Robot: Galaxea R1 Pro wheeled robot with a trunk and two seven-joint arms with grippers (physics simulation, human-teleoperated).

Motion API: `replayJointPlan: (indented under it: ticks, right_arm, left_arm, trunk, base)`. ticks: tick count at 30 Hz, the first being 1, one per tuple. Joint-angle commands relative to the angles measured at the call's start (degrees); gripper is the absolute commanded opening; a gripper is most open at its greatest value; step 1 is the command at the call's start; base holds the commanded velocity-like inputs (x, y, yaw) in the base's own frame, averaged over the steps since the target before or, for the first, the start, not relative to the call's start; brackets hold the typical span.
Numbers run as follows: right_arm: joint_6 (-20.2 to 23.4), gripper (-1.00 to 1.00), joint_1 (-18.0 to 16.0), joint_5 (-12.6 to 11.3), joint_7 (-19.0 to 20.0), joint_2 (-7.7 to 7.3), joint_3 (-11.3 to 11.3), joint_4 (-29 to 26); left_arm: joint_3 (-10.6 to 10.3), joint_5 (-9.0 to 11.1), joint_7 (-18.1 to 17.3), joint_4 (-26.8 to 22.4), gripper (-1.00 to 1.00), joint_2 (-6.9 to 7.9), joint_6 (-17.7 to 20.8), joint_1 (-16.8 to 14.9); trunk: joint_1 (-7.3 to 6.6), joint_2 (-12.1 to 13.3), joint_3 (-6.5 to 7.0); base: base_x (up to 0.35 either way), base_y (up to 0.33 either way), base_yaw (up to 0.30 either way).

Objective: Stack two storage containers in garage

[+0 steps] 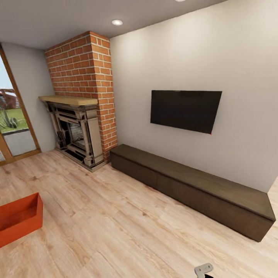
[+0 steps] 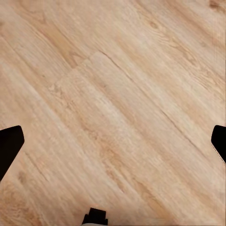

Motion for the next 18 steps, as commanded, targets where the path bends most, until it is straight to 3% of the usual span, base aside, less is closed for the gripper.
replayJointPlan:
  ticks: [1, 6, 18]
  right_arm:
    - [-0.36, 1.00, -0.10, 0.21, -0.20, 0.00, 0.39, 0.25]
    - [-0.36, 1.00, -0.11, 0.22, -0.21, 0.00, 0.39, 0.25]
    - [-0.36, 1.00, -0.10, 0.28, -0.21, 0.00, 0.39, 0.25]
  left_arm:
    - [0.05, 0.01, 0.04, 0.24, 1.00, -0.01, -0.37, -0.10]
    - [0.05, 0.01, 0.06, 0.24, 1.00, -0.01, -0.37, -0.10]
    - [0.05, 0.01, 0.09, 0.24, 1.00, 0.16, -0.37, -0.10]
  trunk:
    - [0.07, -0.10, -0.09]
    - [0.07, -0.10, -0.09]
    - [0.07, -0.10, -0.09]
  base:
    - [0.328, 0.000, 0.010]
    - [0.328, 0.000, 0.145]
    - [0.328, 0.000, 0.274]
